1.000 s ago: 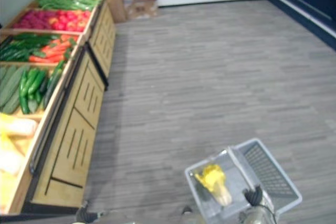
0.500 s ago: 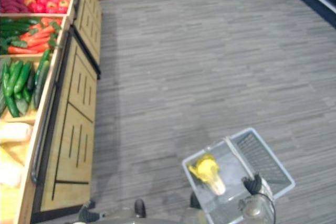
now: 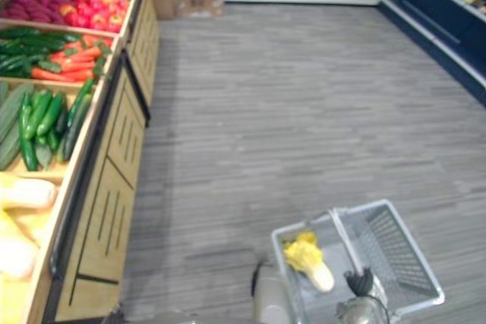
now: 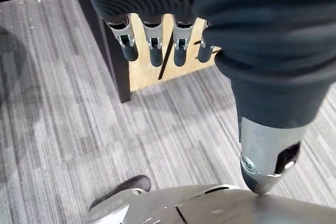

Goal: Pick vegetable in the basket

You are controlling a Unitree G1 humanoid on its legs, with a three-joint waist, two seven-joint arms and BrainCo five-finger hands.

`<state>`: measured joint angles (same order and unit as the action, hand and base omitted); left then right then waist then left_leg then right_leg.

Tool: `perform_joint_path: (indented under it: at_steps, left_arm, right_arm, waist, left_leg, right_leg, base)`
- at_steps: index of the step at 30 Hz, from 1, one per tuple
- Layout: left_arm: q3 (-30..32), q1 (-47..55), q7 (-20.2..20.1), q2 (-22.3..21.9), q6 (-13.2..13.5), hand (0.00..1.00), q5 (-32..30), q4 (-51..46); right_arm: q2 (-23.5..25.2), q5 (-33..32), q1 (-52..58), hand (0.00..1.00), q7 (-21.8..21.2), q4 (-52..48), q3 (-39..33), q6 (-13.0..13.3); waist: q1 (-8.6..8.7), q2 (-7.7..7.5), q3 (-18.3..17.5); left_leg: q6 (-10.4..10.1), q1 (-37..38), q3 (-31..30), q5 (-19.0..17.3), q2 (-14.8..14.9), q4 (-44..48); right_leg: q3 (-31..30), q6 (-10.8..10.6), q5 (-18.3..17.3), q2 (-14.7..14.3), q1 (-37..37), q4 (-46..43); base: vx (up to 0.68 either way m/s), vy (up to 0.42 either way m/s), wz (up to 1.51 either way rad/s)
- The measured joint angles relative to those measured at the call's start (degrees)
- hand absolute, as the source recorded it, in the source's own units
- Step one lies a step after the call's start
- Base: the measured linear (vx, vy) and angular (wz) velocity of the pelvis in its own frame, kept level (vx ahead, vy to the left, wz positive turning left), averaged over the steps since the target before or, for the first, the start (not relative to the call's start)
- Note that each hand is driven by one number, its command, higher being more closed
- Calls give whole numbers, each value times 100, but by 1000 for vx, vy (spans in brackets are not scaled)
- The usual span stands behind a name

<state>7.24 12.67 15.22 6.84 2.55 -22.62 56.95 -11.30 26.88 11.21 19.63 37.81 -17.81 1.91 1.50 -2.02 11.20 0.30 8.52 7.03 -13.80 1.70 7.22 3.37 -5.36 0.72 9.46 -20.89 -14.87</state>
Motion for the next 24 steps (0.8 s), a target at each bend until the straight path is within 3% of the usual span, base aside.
perform_joint_path:
  at_steps: [2, 3, 4, 5, 6, 7, 9, 11, 13, 14, 15, 16, 19, 22, 24]
  left_arm:
    - [3, -12, 16, -20, -8, 0, -1, -19]
    - [18, -12, 20, -24, -10, 0, 0, -42]
    - [53, -67, 20, -82, -21, 0, 0, -39]
    - [41, -129, 18, -136, -14, 0, -2, -44]
    - [36, -230, 20, -252, 1, 0, -2, -39]
    - [25, -308, 23, -299, 48, 0, -2, -43]
    - [26, -351, 54, -313, 63, 0, -1, -50]
    - [58, -336, 158, -284, 64, 0, 137, -106]
    - [99, -269, 199, -289, 71, 0, 236, -115]
    - [140, -213, 208, -278, 88, 0, 398, -153]
    - [225, -155, 234, -286, 117, 0, 479, -265]
    - [247, -107, 245, -288, 125, 0, 569, -331]
    - [307, -104, 252, -304, 123, 0, 615, -344]
    - [410, -85, 260, -339, 96, 0, 602, -380]
    - [429, -63, 270, -369, 75, 0, 586, -382]
  right_arm:
    - [3, 0, -10, 100, 10, -99, -22, -31]
    - [0, 0, -14, 100, 21, -114, -32, -31]
    - [-19, 0, -15, 100, 54, -124, -120, -30]
    - [-21, 1, 11, 100, 62, -130, -180, -29]
    - [-15, -2, 17, 100, 69, -115, -264, -38]
    - [18, -2, -71, 100, 68, -93, -277, -44]
    - [60, -2, -49, 100, 72, -89, -272, -37]
    - [42, -37, 58, 100, 100, -94, -293, -23]
    - [8, -40, 30, 100, 100, -96, -280, -20]
    - [-7, -94, -14, 100, 100, -132, -258, -12]
    - [-8, -128, 12, 100, 102, -181, -258, -8]
    - [-15, -221, 15, 100, 116, -204, -281, 1]
    - [-6, -222, -13, 100, 118, -257, -327, 2]
    - [25, -219, 33, 100, 161, -388, -334, -3]
    - [39, -219, 58, 100, 282, -393, -308, -3]
  waist:
    - [-1, -51, 68]
    - [-1, -52, 107]
    - [25, 60, 111]
    - [44, 203, 80]
    - [30, 434, 17]
    - [26, 500, 3]
    - [41, 500, -7]
    - [36, 404, 45]
    - [-20, 385, 57]
    - [-19, 376, 63]
    - [-62, 314, 91]
    - [-127, 272, 90]
    - [-232, 240, 96]
    - [-237, 202, 84]
    - [-220, 212, 81]
  left_leg:
    - [-159, 210, -32, -188, 16, -13]
    - [-281, 365, -70, -368, 70, -24]
    - [-393, 389, -169, -545, 276, -20]
    - [-459, 388, -224, -598, 417, -30]
    - [-522, 387, -350, -596, 620, -31]
    - [-621, 325, -482, -377, 723, 114]
    - [-727, 199, -725, -36, 771, 509]
    - [-1257, -474, -1046, 982, 728, 2367]
    - [-1332, -843, -1079, 1684, 719, 3377]
    - [-1218, -1467, -931, 1212, 803, 4509]
    - [-1020, -1698, -729, 906, 815, 4607]
    - [-865, -1853, -511, 632, 835, 4430]
    - [-654, -2152, -252, 456, 880, 3436]
    - [-509, -2192, -129, 611, 892, 1240]
    - [-603, -2161, -133, 902, 903, 82]
  right_leg:
    - [19, -18, 13, 0, 157, 701]
    - [84, 23, 262, -6, 232, 831]
    - [184, 38, 550, -154, 185, 556]
    - [241, 55, 550, -260, 130, 392]
    - [397, 212, 317, -445, 12, 117]
    - [494, 355, 102, -481, -48, -150]
    - [661, 463, -203, -449, 53, -463]
    - [877, 518, -831, -292, 590, -723]
    - [861, 609, -1063, -303, 906, -697]
    - [847, 805, -1298, -419, 1344, -486]
    - [840, 832, -1348, -420, 1602, -346]
    - [808, 819, -1361, -389, 1777, -283]
    - [668, 677, -1461, -311, 2046, -211]
    - [582, 424, -1602, -72, 2215, -129]
    - [526, 131, -1760, 127, 2303, -125]
  base:
    - [402, -200, 12]
    - [437, -264, 18]
    - [435, -271, 25]
    - [447, -270, 35]
    - [531, -311, 27]
    - [508, -318, 21]
    - [467, -325, 41]
    - [546, -360, 61]
    - [403, -201, 6]
    - [462, -168, -4]
    - [440, -125, -13]
    - [244, -27, -23]
    - [266, 100, -31]
    - [253, 225, -12]
    - [292, 352, -9]
